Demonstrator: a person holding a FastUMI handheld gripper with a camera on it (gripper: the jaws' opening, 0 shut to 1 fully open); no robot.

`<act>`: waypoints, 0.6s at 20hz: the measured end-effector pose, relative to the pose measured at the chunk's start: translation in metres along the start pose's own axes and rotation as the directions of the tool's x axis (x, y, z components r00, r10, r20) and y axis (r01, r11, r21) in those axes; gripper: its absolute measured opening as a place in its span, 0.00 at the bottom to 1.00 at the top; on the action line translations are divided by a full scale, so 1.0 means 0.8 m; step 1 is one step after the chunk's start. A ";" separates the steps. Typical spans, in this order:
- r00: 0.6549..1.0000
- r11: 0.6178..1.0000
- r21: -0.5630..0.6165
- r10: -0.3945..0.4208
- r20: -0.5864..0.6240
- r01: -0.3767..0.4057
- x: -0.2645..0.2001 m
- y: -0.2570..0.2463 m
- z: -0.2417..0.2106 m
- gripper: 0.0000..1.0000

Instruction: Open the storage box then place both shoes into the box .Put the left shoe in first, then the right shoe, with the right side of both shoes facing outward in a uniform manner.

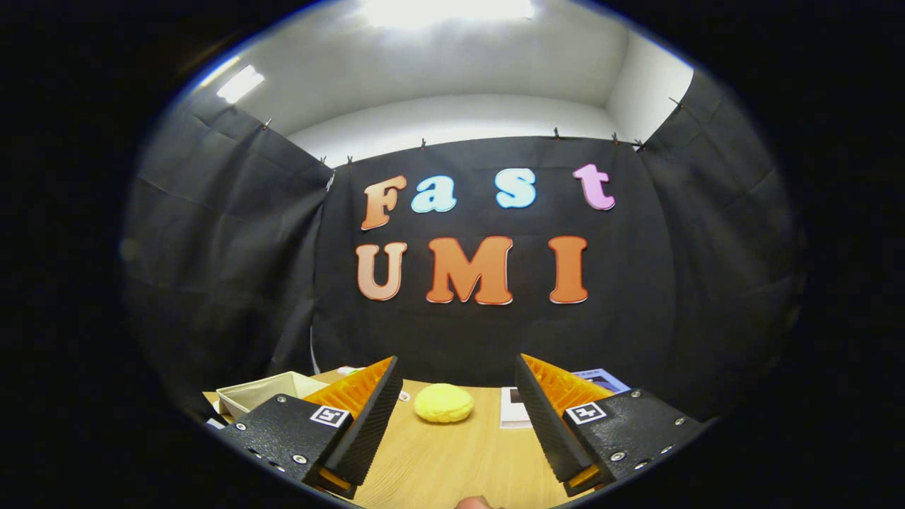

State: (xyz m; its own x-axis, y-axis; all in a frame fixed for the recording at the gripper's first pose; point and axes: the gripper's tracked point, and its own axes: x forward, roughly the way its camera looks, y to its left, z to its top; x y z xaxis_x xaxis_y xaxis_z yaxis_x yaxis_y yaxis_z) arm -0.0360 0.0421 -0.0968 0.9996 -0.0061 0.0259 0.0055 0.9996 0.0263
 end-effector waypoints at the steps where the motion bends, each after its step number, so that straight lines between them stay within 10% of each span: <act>1: 1.000 1.000 -0.007 -0.005 0.008 0.005 -0.007 -0.003 0.005 0.96; 12: 0.993 0.991 -0.103 -0.071 0.095 0.081 -0.062 -0.030 0.028 0.97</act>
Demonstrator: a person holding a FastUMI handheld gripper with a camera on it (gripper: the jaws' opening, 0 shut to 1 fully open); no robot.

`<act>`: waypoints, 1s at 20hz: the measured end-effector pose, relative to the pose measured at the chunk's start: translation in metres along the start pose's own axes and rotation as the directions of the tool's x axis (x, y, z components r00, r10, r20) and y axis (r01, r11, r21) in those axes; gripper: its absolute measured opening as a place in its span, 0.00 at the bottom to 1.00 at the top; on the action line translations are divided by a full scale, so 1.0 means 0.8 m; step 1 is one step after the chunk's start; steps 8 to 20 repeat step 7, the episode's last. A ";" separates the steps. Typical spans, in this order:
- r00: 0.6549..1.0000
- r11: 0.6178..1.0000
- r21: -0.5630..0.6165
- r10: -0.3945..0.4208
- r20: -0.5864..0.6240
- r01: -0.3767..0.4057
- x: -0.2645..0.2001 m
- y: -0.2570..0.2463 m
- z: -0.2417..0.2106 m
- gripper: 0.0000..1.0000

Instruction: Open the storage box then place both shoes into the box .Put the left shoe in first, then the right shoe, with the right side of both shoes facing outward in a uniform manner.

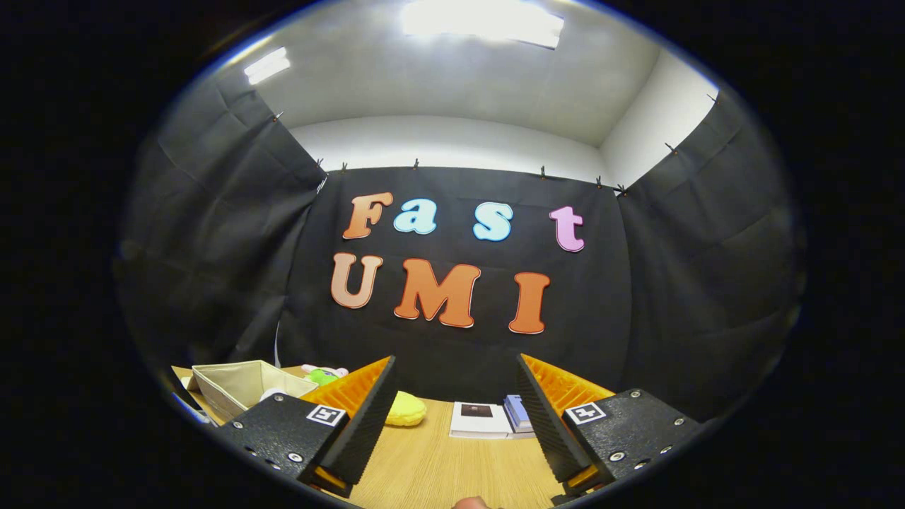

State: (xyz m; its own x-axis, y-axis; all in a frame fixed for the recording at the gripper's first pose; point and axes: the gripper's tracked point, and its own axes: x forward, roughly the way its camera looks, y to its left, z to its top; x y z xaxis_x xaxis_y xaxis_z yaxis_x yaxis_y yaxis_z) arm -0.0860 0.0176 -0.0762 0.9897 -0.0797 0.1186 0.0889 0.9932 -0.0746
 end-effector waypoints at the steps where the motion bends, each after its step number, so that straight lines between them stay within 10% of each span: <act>1: 1.000 1.000 0.018 0.000 0.004 0.000 -0.001 -0.002 0.000 0.97; 20: 1.000 0.995 0.099 0.006 0.003 -0.006 0.001 -0.004 0.009 0.98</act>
